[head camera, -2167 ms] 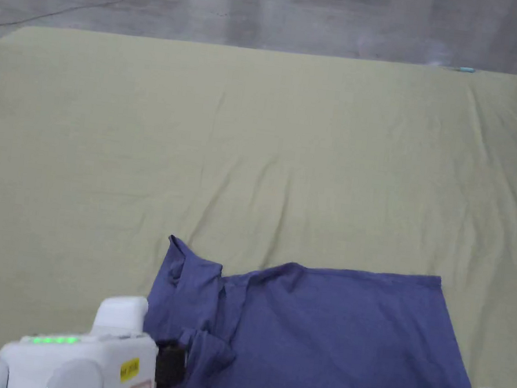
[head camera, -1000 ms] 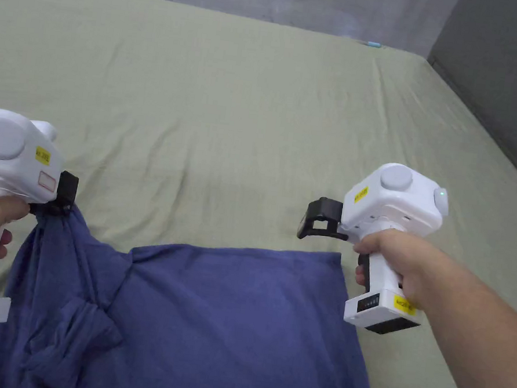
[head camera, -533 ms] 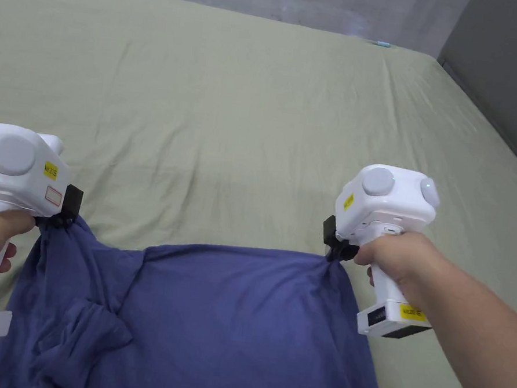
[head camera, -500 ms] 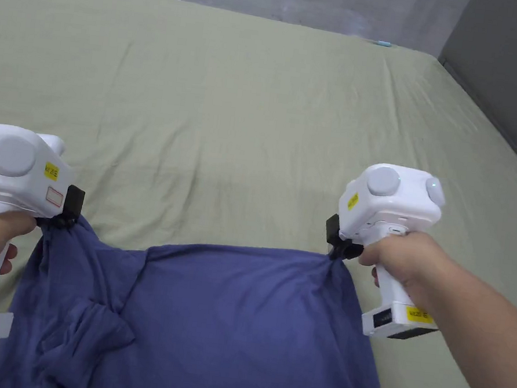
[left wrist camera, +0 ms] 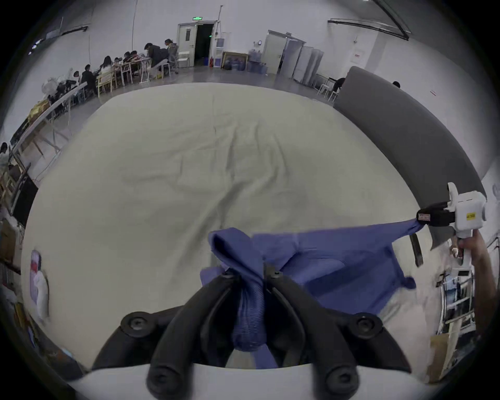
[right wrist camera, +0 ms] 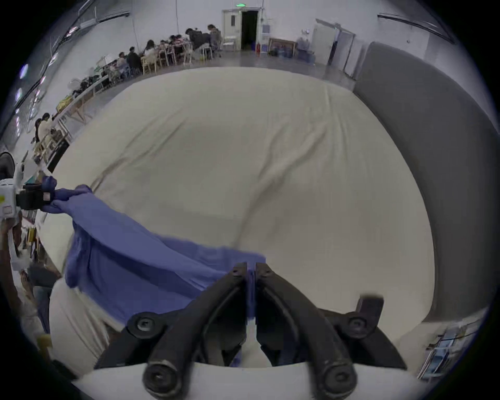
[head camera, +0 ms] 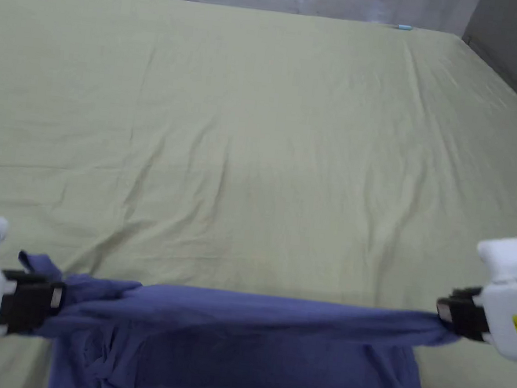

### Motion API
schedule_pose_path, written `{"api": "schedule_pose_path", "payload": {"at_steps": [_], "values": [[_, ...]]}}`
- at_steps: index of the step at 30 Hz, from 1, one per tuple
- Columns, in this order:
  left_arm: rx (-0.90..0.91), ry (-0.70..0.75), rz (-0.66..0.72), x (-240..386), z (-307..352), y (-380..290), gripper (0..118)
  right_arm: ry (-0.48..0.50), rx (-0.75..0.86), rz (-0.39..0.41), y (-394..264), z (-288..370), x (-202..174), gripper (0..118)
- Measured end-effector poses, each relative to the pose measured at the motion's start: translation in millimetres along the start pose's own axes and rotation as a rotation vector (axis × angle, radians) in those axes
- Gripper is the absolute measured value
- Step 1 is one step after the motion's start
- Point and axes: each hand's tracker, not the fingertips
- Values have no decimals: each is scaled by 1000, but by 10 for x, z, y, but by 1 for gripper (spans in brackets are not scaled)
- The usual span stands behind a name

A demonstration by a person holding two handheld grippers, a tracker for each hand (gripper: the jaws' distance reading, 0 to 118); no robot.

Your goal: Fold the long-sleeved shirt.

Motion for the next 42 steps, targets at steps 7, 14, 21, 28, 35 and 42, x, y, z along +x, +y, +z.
{"api": "schedule_pose_path", "payload": {"at_steps": [7,14,21,28,35,42], "values": [[-208,-19,18,1,-17,-855,6,-31,-180,-58,-939,-234,21,0],[-336,-15,77,-41,-269,-1221,6,-56,-253,-47,-1247,-613,76,0],[-371,10,88,-12,-490,-1248,6,-67,-244,-67,-1317,-747,91,2],[-156,-18,140,17,249,-1069,92,-73,-90,-160,-1188,-29,299,93],[-157,-22,84,181,339,-1275,102,26,56,-201,-1119,448,92,86],[-102,-213,351,-318,131,-1310,0,290,45,-143,-947,289,-249,0]]}}
